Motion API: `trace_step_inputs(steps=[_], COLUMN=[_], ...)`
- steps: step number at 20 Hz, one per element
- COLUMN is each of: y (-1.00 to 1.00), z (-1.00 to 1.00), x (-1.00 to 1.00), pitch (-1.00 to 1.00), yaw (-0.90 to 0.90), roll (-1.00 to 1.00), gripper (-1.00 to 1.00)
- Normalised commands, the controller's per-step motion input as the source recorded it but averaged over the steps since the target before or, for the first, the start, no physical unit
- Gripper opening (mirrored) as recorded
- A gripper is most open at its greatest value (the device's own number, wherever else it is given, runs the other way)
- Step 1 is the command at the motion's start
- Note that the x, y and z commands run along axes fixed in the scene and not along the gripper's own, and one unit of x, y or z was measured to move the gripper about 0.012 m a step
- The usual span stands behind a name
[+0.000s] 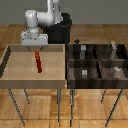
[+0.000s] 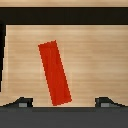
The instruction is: Place the box of cereal into the appropriate compartment.
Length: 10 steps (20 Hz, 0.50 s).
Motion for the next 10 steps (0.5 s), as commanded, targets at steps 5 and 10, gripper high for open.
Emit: trace_step_inputs(steps=[5,10], y=[0.00,0.00], z=[0.00,-0.20], x=[0.20,0.20], pitch=[0.00,0.00], yaw=[0.00,0.00], roll=[0.00,0.00], gripper=[1.00,1.00])
